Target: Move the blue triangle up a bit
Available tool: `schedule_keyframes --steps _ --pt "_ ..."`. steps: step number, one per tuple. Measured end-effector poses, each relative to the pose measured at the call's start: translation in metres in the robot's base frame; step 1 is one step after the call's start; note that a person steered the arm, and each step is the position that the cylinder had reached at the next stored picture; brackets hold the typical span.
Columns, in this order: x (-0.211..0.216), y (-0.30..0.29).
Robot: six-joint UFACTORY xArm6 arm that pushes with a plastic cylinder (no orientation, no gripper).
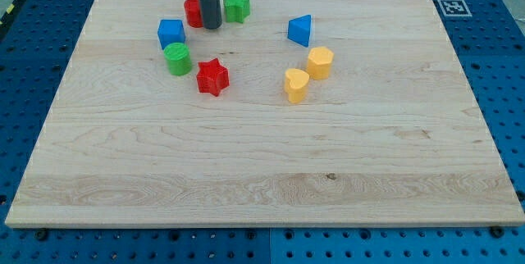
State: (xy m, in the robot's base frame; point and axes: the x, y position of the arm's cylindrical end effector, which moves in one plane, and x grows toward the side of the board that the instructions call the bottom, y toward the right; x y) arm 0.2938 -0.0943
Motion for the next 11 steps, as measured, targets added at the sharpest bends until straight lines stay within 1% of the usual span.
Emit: schedule_keyframes --steps 1,2,3,4,5,7,9,11 --pt "0.0 -0.002" --pt "0.001 0.02" --pt "0.011 0.064" --pt "0.036 0.093" --pt "0.049 0.101" --pt "0.049 0.135" --pt "0.049 0.152" --pt "0.04 0.152"
